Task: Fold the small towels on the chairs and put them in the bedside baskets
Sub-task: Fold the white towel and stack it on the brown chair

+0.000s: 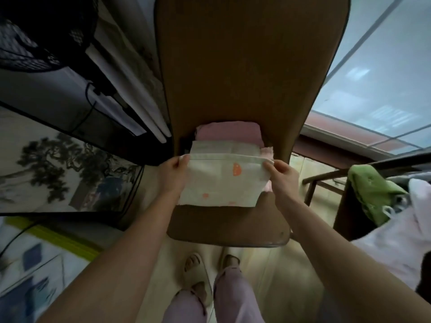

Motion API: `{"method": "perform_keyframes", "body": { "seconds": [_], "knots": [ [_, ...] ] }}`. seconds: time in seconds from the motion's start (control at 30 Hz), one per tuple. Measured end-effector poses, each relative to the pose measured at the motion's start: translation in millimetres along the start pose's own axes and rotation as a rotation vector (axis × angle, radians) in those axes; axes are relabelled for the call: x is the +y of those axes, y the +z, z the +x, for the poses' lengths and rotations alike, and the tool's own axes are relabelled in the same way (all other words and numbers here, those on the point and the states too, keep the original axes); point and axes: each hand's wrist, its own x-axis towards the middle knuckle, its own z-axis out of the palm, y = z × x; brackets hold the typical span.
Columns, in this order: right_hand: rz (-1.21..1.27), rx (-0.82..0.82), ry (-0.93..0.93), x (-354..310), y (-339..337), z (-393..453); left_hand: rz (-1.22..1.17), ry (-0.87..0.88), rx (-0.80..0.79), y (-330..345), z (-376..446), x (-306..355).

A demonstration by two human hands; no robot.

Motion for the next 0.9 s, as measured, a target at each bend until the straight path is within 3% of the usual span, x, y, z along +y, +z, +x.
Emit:
{"method": "perform_keyframes", "body": {
  "seconds": [0.3, 0.4, 0.63, 0.77, 0.9],
  "knots": [
    [-0.086, 0.053, -0.011, 21.5, 40.0, 118.8, 0.041, 0.026, 0.131, 59.3, 108.1, -24.6],
    [-0.214, 0.102, -0.061, 35.4, 46.7, 146.2, 0.062, 0.076, 0.140, 72.9, 130.7, -31.9],
    [-0.521, 0.144, -0.146, 60.1, 62.0, 171.1, 0.268, 0.059, 0.252, 93.7, 150.3, -41.8],
    [-0.635, 0.187, -0.173, 72.7, 70.3, 181.6, 0.407, 0.050, 0.221, 99.4, 153.7, -49.8],
    [-0.708, 0.198, -0.194, 71.5, 70.5, 183.8, 0.303, 0.037, 0.194, 98.0, 160.9, -52.0]
  ]
}}
